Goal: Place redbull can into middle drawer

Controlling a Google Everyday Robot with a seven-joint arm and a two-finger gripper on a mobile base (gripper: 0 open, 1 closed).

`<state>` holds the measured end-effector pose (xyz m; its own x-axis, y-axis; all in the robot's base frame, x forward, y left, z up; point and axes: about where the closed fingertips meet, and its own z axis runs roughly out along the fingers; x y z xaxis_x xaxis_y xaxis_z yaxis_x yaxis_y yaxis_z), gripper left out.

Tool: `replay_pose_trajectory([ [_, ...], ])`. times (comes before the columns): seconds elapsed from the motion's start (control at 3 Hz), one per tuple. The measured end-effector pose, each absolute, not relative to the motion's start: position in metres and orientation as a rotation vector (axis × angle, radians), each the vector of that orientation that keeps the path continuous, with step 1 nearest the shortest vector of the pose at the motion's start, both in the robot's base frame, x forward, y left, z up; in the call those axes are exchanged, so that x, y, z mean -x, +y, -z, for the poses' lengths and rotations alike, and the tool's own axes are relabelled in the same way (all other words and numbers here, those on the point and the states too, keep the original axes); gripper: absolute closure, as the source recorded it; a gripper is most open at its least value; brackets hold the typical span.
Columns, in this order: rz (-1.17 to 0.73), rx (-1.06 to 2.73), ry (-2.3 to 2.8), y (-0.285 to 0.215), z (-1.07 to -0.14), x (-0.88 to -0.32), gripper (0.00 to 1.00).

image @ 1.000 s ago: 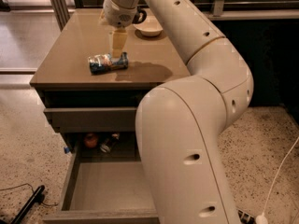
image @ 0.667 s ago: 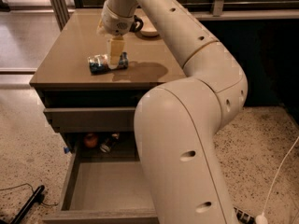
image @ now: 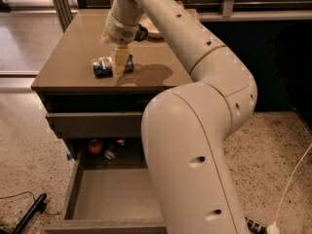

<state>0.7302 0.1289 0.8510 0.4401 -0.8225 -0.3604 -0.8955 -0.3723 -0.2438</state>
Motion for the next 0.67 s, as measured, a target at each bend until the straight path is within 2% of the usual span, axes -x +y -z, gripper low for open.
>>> replay_pose_trajectory([
  [0.67,-0.283,2.303,1.463,0.1248,-0.8387,-0.7167,0.17],
])
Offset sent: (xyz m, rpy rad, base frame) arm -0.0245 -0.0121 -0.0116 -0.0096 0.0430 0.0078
